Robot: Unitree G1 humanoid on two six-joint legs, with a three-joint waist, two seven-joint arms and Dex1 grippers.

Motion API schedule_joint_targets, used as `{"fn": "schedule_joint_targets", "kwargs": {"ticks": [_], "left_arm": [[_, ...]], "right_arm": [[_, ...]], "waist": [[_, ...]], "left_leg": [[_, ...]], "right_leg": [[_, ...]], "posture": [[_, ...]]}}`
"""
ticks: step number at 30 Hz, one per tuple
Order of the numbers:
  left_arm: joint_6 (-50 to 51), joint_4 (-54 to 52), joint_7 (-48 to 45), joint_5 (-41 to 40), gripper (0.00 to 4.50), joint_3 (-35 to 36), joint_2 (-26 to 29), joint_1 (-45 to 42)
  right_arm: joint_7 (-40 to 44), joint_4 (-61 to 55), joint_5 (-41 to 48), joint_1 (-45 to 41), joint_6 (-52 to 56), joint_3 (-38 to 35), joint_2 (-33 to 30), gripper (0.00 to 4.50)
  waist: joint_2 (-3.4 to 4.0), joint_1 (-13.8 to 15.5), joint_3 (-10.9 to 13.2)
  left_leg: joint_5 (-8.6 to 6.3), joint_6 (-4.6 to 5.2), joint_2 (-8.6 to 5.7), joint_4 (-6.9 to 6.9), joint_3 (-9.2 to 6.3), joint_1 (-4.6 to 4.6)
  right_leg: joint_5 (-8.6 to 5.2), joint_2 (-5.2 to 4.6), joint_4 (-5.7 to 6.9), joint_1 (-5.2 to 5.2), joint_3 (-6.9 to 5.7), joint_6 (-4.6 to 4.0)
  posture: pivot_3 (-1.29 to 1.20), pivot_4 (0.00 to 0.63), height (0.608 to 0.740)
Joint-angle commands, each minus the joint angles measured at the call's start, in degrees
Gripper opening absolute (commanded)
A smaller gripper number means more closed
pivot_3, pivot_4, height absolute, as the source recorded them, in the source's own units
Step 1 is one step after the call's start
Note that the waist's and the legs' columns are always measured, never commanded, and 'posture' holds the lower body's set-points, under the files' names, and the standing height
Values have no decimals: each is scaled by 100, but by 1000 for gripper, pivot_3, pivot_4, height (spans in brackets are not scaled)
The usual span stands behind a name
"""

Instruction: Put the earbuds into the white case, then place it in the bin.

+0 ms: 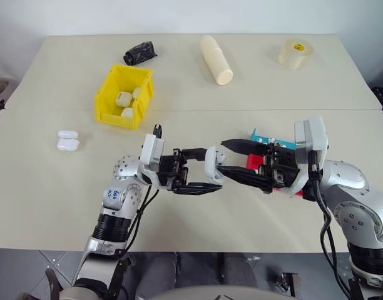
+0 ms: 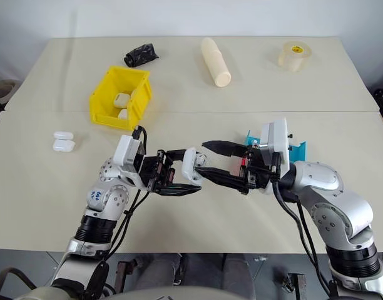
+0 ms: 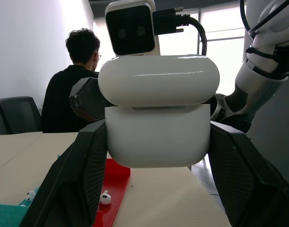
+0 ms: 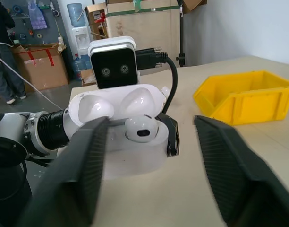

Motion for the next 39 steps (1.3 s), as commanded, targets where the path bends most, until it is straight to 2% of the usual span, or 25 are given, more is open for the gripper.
{"fn": "schedule_joint_targets", "kwargs": {"ticks": [1, 7, 11, 16, 20, 25, 29, 34, 36, 39], "left_arm": [[-168, -401, 77, -165, 2789, 113, -1, 64], [-266, -446, 132, -120, 2789, 259, 212, 357], [-384, -459, 331, -59, 2789, 348, 244, 490], [-568, -459, 597, 41, 2789, 401, 236, 604], [-676, -451, 697, 61, 2789, 379, 229, 635], [-761, -422, 789, 87, 2789, 334, 204, 624], [-799, -418, 808, 100, 2789, 285, 184, 621], [-811, -392, 813, 82, 2789, 219, 150, 591], [-821, -376, 807, 80, 2789, 187, 127, 573], [-849, -366, 797, 72, 2789, 134, 73, 561]], "right_arm": [[190, -3, -133, 282, -251, -472, -183, 4194], [755, 464, -698, 1363, -1138, -1644, -458, 4194], [1202, 1217, -1415, 2233, -2063, -2067, -420, 4194], [1120, 2075, -1758, 2649, -2908, -2512, -61, 4353], [1001, 2196, -1913, 2704, -3054, -2479, -33, 4353], [731, 2058, -2105, 2333, -2748, -2313, -300, 4353], [176, 1821, -2106, 1254, -902, -1786, -1245, 4353], [222, 2271, -2486, -287, 431, -690, -2116, 4353], [334, 2552, -2738, -804, 667, -241, -2275, 4353], [747, 3325, -3392, -1863, 855, 803, -2329, 4353]], "waist": [[0, 3, 0], [-1, 16, 0], [-1, 14, 0], [0, -3, 0], [1, -13, -1], [2, 1, -1], [6, -31, -3], [6, -5, -3], [5, 19, -3], [5, -6, -3]], "left_leg": [[0, 0, 0, -1, 0, 0], [-1, 2, -4, -2, 2, 0], [-1, 2, -6, -2, 4, 2], [-1, 2, -6, -3, 11, 15], [-1, 2, -3, -8, 17, 20], [-1, 2, 5, -5, 19, 21], [-1, 3, 4, 0, 28, 20], [-1, 1, 17, -6, 26, 12], [-1, 2, 12, -7, 22, 8], [-3, 7, -3, -1, 21, -2]], "right_leg": [[0, 0, -1, 0, 0, 0], [0, -1, -2, 3, 0, 0], [0, 2, -2, 4, 0, 0], [0, 3, 0, 14, 3, 0], [0, 6, -1, 13, 7, 1], [0, 6, 0, 13, 12, 1], [2, 1, 0, 11, 21, 4], [1, 7, -3, -1, 15, 1], [1, 4, -8, 0, 10, 1], [2, -8, -9, -3, 12, 4]], "posture": [[0, 150, 740], [0, 150, 740], [0, 150, 740], [0, 150, 740], [0, 150, 740], [0, 150, 740], [0, 150, 740], [0, 150, 740], [0, 150, 740], [0, 150, 740]]}}
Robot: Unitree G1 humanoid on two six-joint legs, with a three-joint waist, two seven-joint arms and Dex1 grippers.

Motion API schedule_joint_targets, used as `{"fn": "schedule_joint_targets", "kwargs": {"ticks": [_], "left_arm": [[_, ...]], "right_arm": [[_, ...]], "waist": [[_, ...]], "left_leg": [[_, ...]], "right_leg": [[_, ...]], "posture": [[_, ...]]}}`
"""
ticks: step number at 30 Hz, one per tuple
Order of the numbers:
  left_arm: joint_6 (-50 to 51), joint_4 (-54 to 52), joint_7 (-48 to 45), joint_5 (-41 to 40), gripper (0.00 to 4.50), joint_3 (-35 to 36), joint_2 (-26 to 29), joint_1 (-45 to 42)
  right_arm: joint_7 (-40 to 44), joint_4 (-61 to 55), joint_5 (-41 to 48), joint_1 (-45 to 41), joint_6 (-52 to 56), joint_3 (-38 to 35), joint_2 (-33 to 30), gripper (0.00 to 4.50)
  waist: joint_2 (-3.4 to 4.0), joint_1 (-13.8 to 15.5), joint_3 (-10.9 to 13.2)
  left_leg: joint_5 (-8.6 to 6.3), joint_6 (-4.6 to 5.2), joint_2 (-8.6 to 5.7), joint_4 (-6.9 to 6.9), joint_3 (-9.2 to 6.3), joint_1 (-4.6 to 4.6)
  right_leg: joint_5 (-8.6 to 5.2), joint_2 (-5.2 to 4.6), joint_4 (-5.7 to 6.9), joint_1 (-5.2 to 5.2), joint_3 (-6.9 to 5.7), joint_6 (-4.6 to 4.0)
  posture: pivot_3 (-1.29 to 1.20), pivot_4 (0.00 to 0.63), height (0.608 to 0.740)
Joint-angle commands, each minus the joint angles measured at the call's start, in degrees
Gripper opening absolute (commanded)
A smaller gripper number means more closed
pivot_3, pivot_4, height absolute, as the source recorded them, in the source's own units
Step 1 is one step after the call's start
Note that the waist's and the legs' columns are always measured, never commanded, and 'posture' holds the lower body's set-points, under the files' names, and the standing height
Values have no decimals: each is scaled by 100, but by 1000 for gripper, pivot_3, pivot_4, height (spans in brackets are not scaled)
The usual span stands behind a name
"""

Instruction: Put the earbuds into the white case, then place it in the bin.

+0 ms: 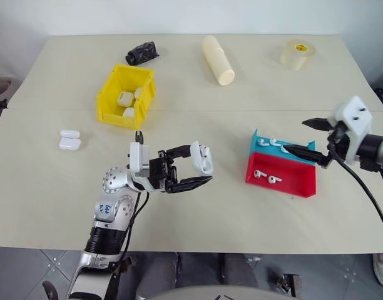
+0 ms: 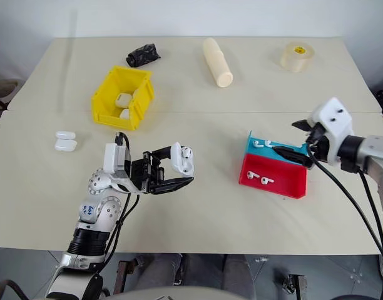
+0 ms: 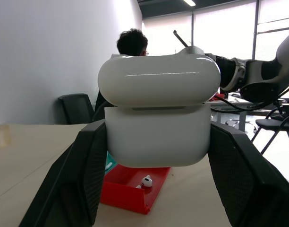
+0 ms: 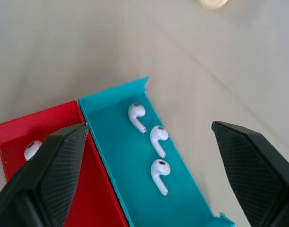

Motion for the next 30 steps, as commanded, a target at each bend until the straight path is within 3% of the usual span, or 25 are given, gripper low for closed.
{"fn": "schedule_joint_targets", "kwargs": {"ticks": [1, 12, 25, 28, 30], "left_arm": [[-107, -136, 1, -24, 2789, -76, -92, -65], [-184, -230, 144, 0, 2789, -77, -149, 20], [-258, -241, 257, 20, 2789, -98, -181, 25], [-266, -245, 259, 22, 2789, -98, -180, 26], [-268, -254, 259, 19, 2789, -98, -179, 32]], "right_arm": [[470, 730, -727, -874, 36, 875, -108, 4353], [1448, 3094, -2263, -2392, -1573, 2139, 335, 4353], [1927, 4028, -2955, -2783, -2217, 2248, 873, 4353], [1995, 4079, -3039, -2793, -2190, 2265, 907, 3782], [2058, 4068, -3065, -2755, -2205, 2266, 912, 3111]], "waist": [[0, -16, 0], [0, -31, 0], [0, -38, 0], [0, -38, 0], [0, -38, 0]], "left_leg": [[-1, 2, 0, 2, 3, 0], [-1, 1, 6, -6, 9, -7], [-1, 0, 8, -3, 8, -7], [0, -1, 8, -2, 8, -7], [0, -1, 8, -1, 7, -7]], "right_leg": [[0, -1, 0, -3, 1, 0], [0, 4, 0, -18, -1, 0], [0, 6, 1, -18, -2, 0], [0, 6, 2, -18, -2, 0], [0, 6, 3, -17, -2, 0]], "posture": [[0, 150, 740], [0, 150, 740], [0, 150, 740], [0, 150, 740], [0, 150, 740]]}}
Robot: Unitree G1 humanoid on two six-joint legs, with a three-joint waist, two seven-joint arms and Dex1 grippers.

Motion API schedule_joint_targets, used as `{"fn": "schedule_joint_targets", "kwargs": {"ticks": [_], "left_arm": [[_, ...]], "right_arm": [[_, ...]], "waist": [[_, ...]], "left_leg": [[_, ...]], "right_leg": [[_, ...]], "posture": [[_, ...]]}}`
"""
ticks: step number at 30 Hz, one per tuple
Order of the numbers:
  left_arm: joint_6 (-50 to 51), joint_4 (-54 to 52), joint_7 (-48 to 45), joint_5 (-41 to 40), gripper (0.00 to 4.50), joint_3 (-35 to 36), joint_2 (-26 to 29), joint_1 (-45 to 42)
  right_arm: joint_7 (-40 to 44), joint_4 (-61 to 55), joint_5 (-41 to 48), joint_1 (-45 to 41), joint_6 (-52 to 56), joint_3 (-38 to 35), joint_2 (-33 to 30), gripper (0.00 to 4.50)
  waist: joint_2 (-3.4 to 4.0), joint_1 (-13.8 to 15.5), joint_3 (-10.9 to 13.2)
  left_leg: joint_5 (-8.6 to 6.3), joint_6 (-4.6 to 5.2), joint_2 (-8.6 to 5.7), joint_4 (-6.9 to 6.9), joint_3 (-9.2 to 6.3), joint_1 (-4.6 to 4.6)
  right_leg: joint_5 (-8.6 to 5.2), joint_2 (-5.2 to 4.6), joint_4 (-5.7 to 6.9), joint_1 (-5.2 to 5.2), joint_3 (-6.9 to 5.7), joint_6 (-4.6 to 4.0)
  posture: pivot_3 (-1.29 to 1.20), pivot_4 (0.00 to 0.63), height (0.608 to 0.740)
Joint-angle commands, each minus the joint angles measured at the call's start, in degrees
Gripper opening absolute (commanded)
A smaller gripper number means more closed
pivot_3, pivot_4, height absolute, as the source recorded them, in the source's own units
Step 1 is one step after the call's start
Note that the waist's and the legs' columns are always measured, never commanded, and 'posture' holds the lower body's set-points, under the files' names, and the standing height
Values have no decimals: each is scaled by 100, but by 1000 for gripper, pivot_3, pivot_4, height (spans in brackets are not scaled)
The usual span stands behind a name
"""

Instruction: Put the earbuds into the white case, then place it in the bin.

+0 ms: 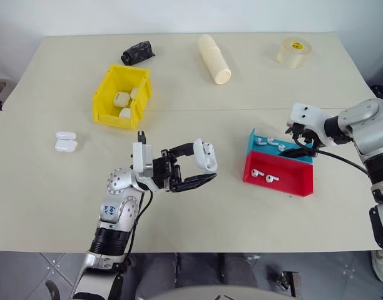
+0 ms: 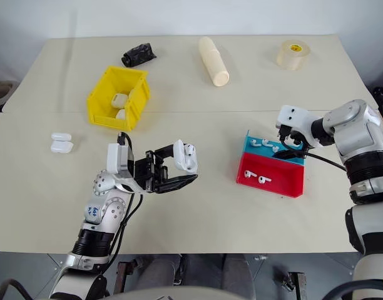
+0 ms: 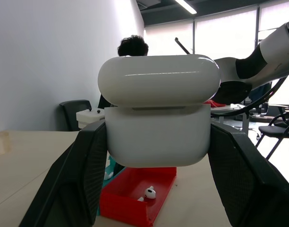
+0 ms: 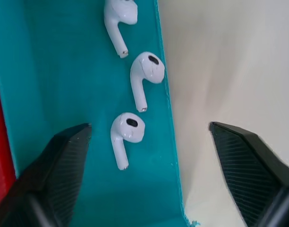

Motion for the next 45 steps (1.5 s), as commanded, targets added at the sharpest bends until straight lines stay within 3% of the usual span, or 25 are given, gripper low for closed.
{"fn": "schedule_joint_targets", "kwargs": {"ticks": [1, 4, 14, 18, 26, 31, 36, 42, 45], "left_arm": [[-109, -242, 34, -7, 2789, -22, -19, 12], [-96, -263, 27, -19, 2789, -24, -10, 23], [0, -296, -88, -91, 2789, -58, 46, 1], [12, -280, -108, -99, 2789, -59, 52, -29], [19, -247, -128, -92, 2789, -91, 47, -64], [24, -116, -196, -85, 2789, -90, 69, -174], [71, 131, -298, -61, 2789, -82, 76, -417], [190, 376, -352, -69, 2789, -90, 31, -722], [255, 455, -328, -85, 2789, -85, -22, -844]], "right_arm": [[74, 52, -140, 36, 0, -52, 19, 2753], [92, 18, -171, 68, 20, -74, 43, 1718], [187, -100, -212, 199, 124, -131, 62, 1718], [185, -169, -196, 258, 163, -181, 80, 842], [122, -1089, 127, 597, 452, -807, -255, 842], [264, -2554, 1282, 1322, 1162, -2018, -520, 842], [91, -4313, 3389, 2316, 1976, -3596, 234, 842], [-1610, -6018, 5967, 2851, 3463, -4411, 1649, 842], [-2449, -6594, 6868, 3101, 3704, -4392, 2141, 842]], "waist": [[0, 1, 0], [0, 2, 0], [0, 3, 0], [0, 3, 0], [0, 12, 0], [1, 31, 0], [-1, 29, 1], [-2, 31, 2], [-2, 29, 1]], "left_leg": [[0, 0, -1, 1, 0, 0], [0, 0, -1, 2, 0, 0], [0, 0, -1, 5, 0, 0], [0, 0, 0, 7, -1, 1], [0, 0, -1, 8, -1, 0], [0, 0, -2, 3, -1, -4], [0, -1, 4, 3, -6, -3], [1, -3, 9, 10, -5, -2], [0, -2, 3, 13, -10, -2]], "right_leg": [[0, 0, 0, 1, 0, 0], [0, 0, 1, 1, 0, 0], [0, 0, 4, 2, 0, 0], [0, 0, 4, 3, 0, 0], [0, 0, 6, 3, 0, 0], [0, -2, 4, -2, 1, 0], [1, 2, 0, 4, -6, 1], [1, 3, 8, 3, -4, 2], [2, 0, 12, 4, -4, 0]], "posture": [[0, 150, 740], [0, 150, 740], [0, 150, 740], [0, 150, 740], [0, 150, 740], [0, 150, 740], [0, 150, 740], [0, 150, 740], [0, 150, 740]]}}
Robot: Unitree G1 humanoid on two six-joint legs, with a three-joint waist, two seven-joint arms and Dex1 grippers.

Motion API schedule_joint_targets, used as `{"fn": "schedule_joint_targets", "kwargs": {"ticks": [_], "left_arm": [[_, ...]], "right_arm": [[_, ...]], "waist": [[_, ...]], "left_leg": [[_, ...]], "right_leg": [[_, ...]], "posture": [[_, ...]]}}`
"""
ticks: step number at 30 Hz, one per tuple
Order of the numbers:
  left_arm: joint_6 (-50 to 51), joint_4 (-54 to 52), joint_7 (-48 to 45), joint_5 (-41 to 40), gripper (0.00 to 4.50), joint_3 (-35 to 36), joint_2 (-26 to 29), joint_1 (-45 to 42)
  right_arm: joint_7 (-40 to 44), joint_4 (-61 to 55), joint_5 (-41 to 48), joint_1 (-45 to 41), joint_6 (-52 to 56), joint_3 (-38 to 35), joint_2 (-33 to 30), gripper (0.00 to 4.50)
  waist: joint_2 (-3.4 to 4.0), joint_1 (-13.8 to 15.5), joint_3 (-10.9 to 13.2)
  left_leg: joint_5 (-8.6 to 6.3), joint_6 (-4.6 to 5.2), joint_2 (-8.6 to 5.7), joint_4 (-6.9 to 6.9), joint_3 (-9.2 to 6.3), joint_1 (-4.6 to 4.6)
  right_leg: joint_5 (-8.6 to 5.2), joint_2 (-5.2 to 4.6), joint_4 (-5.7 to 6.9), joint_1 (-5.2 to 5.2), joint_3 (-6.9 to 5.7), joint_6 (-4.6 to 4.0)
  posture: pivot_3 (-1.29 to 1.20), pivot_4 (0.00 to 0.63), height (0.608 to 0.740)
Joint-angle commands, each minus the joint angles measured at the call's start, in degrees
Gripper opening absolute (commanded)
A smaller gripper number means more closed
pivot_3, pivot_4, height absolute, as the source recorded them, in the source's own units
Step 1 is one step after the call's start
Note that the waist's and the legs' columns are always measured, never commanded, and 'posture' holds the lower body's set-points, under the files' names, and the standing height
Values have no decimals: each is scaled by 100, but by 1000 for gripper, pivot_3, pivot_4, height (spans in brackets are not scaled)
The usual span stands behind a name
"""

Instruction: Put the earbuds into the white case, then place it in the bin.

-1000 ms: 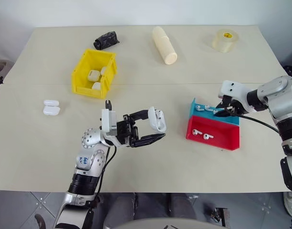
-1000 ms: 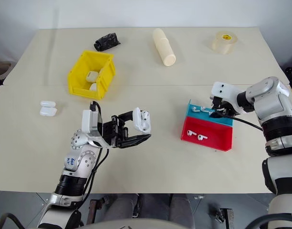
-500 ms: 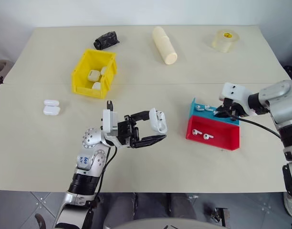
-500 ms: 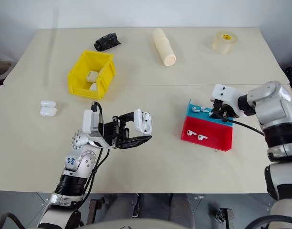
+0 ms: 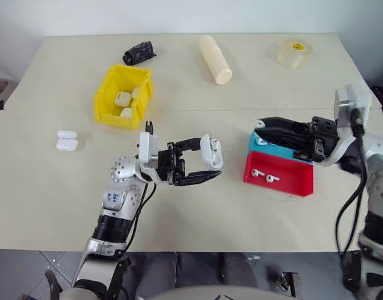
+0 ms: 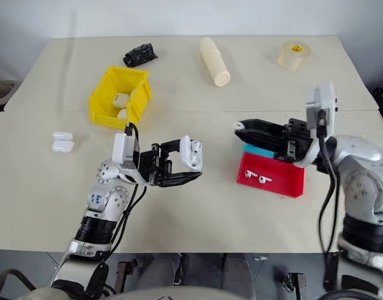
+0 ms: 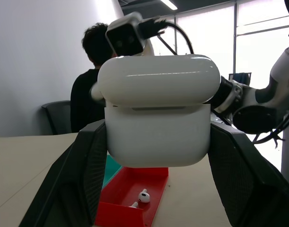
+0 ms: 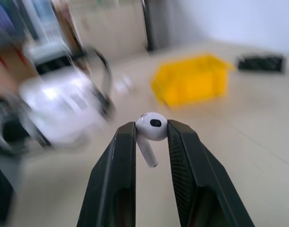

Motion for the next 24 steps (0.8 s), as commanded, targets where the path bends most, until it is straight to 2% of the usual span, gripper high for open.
{"fn": "schedule_joint_targets", "kwargs": {"ticks": [1, 6, 12, 24], "left_arm": [[70, -16, 24, -77, 2789, 10, -90, -164], [217, 10, 99, -88, 2789, 9, -193, -258], [303, -24, 152, -24, 2789, -15, -268, -276], [410, -114, 215, -71, 2789, 54, -264, -283]], "right_arm": [[-788, -761, 955, 297, 199, -66, 248, 842], [-1407, -1118, 1347, 747, -80, 304, 728, 842], [-1737, -1316, 1176, 1055, -512, 864, 1064, 842], [-1571, -1168, 834, 1487, -1090, 1352, 869, 842]], "waist": [[0, 5, 0], [0, -1, 0], [0, -42, 0], [0, -26, 0]], "left_leg": [[0, 0, -1, -1, -2, 0], [0, 2, -10, -2, -10, -1], [0, 1, -5, -6, -8, 1], [0, 1, -7, -5, -8, 1]], "right_leg": [[0, 0, 3, 0, 0, 0], [1, -3, 9, 6, -1, 1], [1, 4, 18, 1, -1, 1], [1, 3, 17, 2, 0, 1]], "posture": [[0, 150, 740], [0, 150, 740], [0, 150, 740], [0, 150, 740]]}}
